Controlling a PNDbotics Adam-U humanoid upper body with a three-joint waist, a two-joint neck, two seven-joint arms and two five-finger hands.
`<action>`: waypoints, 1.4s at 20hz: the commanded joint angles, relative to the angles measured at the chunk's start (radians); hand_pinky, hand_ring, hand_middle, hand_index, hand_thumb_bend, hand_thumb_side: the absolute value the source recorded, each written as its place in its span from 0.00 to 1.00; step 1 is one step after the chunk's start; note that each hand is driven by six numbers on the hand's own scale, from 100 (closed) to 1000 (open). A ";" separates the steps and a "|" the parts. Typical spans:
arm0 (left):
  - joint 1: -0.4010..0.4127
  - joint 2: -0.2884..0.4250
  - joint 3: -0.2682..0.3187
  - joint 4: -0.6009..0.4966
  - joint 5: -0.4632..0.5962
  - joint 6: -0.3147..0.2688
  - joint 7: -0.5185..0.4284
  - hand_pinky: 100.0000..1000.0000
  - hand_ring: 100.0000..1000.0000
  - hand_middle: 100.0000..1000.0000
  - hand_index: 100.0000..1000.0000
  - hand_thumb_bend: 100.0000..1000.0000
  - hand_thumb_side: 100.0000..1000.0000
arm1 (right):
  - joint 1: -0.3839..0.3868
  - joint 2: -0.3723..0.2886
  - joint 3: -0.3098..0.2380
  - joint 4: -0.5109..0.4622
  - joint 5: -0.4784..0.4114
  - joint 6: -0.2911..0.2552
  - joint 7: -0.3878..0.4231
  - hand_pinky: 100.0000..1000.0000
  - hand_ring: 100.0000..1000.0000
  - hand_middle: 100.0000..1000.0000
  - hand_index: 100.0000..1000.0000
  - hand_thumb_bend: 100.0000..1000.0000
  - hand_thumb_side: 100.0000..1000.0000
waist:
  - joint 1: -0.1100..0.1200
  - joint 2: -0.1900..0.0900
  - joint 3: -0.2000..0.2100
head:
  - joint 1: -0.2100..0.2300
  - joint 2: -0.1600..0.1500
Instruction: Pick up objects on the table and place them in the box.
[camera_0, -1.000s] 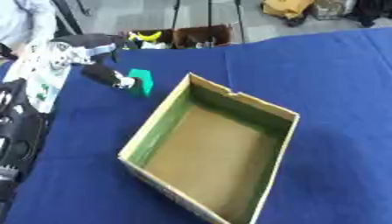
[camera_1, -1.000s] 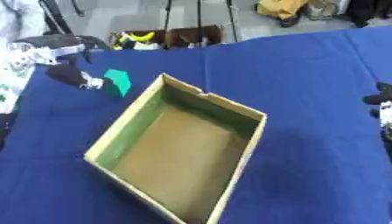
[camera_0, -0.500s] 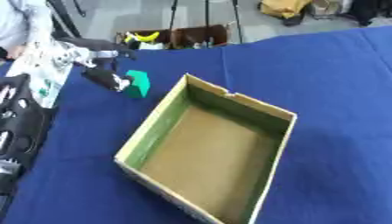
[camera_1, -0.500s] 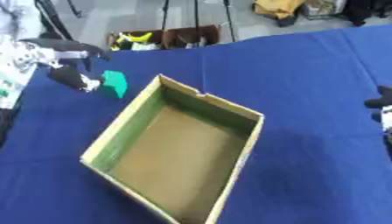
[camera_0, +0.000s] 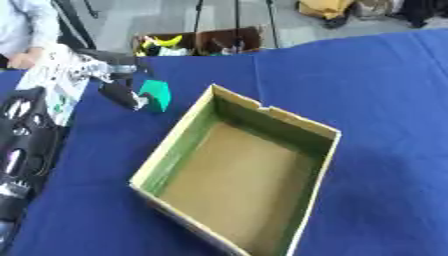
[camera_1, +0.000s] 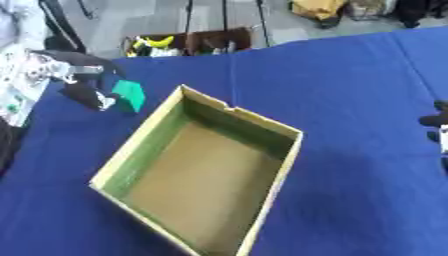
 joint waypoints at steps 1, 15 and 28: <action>-0.029 0.025 0.001 0.013 -0.009 -0.022 -0.005 0.53 0.74 1.00 1.00 0.38 0.50 | -0.009 -0.024 -0.002 -0.012 -0.004 -0.002 0.004 0.80 0.83 0.60 0.81 0.00 0.79 | -0.001 -0.016 -0.001 | 0.004 -0.016; -0.053 0.042 0.005 -0.031 -0.092 -0.066 -0.005 0.54 0.75 1.00 1.00 0.38 0.53 | -0.011 -0.026 0.001 -0.012 -0.006 -0.001 0.012 0.81 0.83 0.60 0.81 0.00 0.79 | 0.005 0.000 -0.012 | 0.012 -0.033; -0.064 0.049 0.011 -0.024 -0.140 -0.057 -0.005 0.53 0.74 1.00 1.00 0.31 0.54 | -0.016 -0.030 0.002 -0.013 -0.008 -0.002 0.015 0.81 0.83 0.60 0.81 0.00 0.79 | 0.009 0.020 -0.019 | 0.018 -0.046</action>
